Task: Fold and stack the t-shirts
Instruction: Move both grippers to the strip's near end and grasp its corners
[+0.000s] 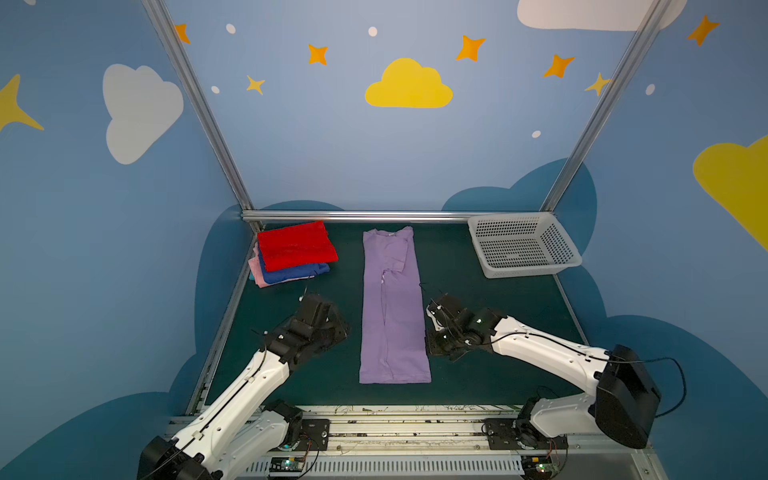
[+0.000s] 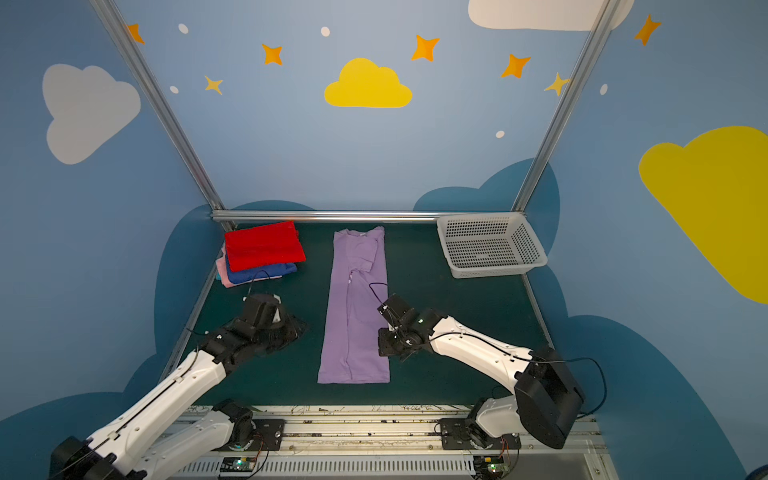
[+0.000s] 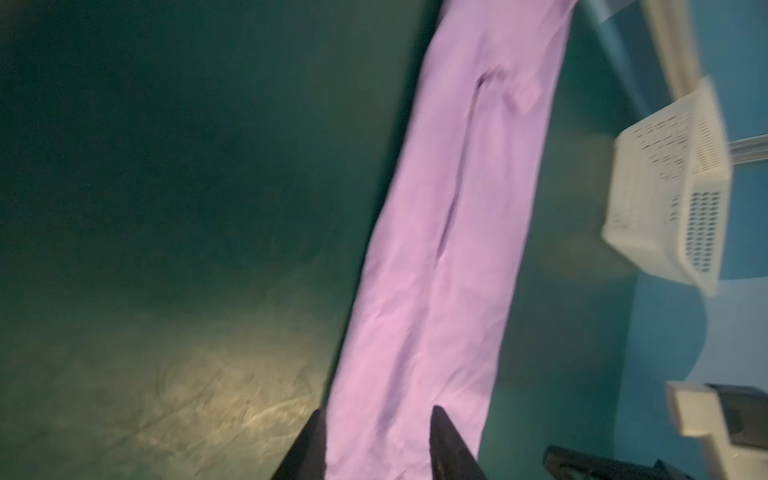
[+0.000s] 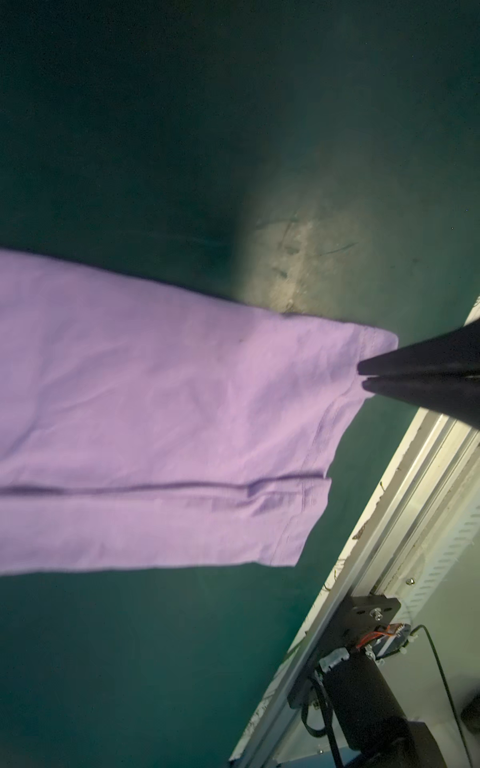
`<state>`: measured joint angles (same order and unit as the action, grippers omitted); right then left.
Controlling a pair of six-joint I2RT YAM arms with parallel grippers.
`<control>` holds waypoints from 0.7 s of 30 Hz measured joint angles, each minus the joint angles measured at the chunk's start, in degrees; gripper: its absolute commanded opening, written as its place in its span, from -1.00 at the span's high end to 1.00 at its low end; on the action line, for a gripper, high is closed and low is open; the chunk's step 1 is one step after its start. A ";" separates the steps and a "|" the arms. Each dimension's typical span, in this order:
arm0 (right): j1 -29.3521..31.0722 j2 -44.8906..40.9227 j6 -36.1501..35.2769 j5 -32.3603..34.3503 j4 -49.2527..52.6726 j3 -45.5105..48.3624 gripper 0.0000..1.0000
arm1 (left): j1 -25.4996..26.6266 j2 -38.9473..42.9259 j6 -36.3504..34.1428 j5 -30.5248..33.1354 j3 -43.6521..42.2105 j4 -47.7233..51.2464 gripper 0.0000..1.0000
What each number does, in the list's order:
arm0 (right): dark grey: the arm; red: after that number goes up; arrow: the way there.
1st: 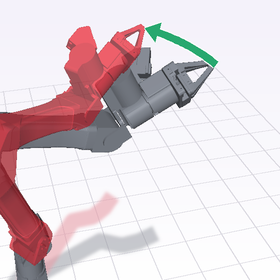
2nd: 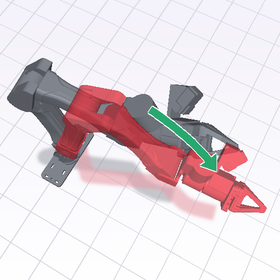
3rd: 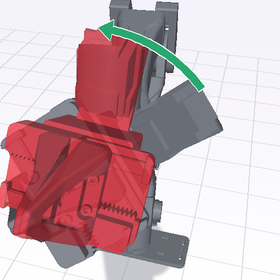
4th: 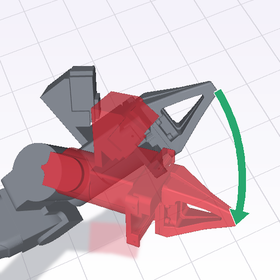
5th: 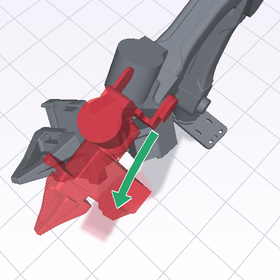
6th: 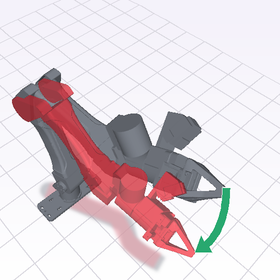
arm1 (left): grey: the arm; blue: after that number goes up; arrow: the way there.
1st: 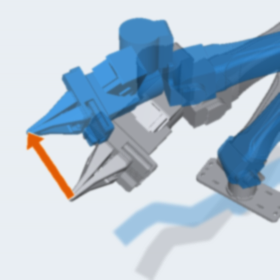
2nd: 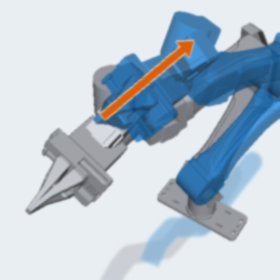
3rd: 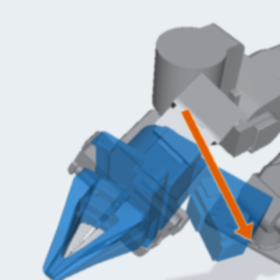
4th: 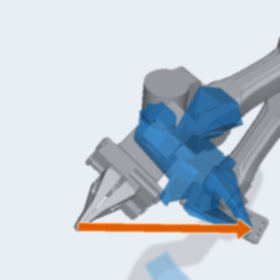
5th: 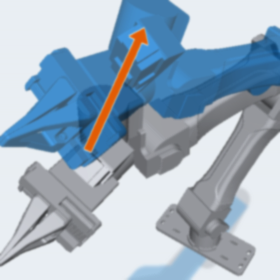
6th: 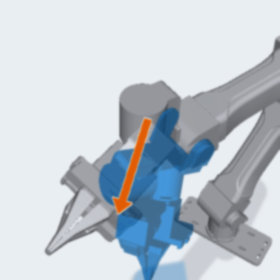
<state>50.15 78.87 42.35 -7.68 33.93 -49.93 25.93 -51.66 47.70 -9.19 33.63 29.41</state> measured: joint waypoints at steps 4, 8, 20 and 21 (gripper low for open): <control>-0.57 0.02 2.67 -3.65 -1.18 6.75 0.73 | 5.16 6.58 3.54 -1.07 -6.80 0.24 -0.12; -0.57 0.00 5.35 -7.28 -5.11 12.52 0.42 | 10.43 13.11 7.93 -1.03 -12.50 -2.21 -0.13; -1.44 0.09 9.75 -16.11 -18.71 17.49 0.11 | 18.67 23.15 18.80 -0.35 -24.72 -5.64 -0.07; -1.49 0.24 9.84 -16.59 -19.23 17.57 0.16 | 18.73 23.32 19.30 -0.33 -25.33 -6.19 -0.02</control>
<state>48.66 79.11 52.18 -24.27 14.70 -32.36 44.66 -28.34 67.00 -9.52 8.29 23.22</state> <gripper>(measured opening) 0.449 0.541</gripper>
